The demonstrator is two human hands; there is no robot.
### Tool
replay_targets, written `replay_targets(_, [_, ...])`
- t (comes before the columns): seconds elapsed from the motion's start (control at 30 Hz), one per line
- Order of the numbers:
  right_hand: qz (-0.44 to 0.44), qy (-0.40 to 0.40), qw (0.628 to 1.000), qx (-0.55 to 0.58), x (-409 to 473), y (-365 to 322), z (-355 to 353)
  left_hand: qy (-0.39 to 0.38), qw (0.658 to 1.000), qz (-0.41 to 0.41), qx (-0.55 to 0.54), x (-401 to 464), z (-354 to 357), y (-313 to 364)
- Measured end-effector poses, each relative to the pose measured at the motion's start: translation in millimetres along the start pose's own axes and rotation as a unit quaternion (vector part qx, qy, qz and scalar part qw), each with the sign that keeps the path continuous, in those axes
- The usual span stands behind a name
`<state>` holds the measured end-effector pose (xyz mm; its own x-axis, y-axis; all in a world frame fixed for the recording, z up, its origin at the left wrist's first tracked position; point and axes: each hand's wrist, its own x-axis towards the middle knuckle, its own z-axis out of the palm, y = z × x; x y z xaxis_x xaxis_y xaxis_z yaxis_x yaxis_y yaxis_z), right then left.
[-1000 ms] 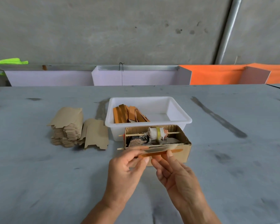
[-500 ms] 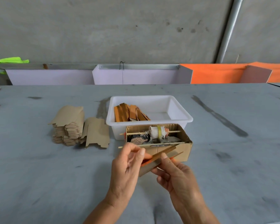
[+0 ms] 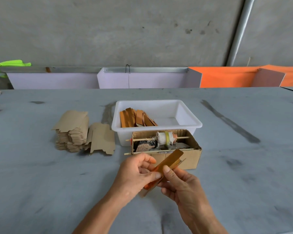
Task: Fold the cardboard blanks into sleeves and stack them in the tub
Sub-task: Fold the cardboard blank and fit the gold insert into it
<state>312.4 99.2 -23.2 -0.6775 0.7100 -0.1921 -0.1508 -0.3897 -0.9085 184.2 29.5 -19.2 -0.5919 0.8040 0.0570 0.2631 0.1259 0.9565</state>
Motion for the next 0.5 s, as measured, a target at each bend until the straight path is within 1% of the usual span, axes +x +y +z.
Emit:
replay_targets(0.1, [0.010,-0.025,0.999,0.020,1.4,1.5,-3.6,0.004,1.000,-0.006,0.004,1.7,-1.1,1.4])
replay_targets(0.2, [0.035,-0.068,0.993,0.090,3.9,1.2,-7.6,0.011,1.000,-0.012,-0.024,2.9,-5.1,2.9])
replay_targets(0.27, [0.045,-0.066,0.990,0.119,6.4,2.4,-9.4,0.007,0.999,-0.011,-0.033,2.5,-7.1,4.4])
replay_targets(0.37, [0.046,-0.045,0.992,0.108,8.2,4.5,-6.9,-0.007,0.999,-0.005,-0.036,0.0,-5.7,7.8])
replay_targets(0.5, [0.041,-0.016,0.997,0.056,7.2,5.4,-2.2,-0.023,0.999,0.004,-0.024,-1.7,-3.4,10.1])
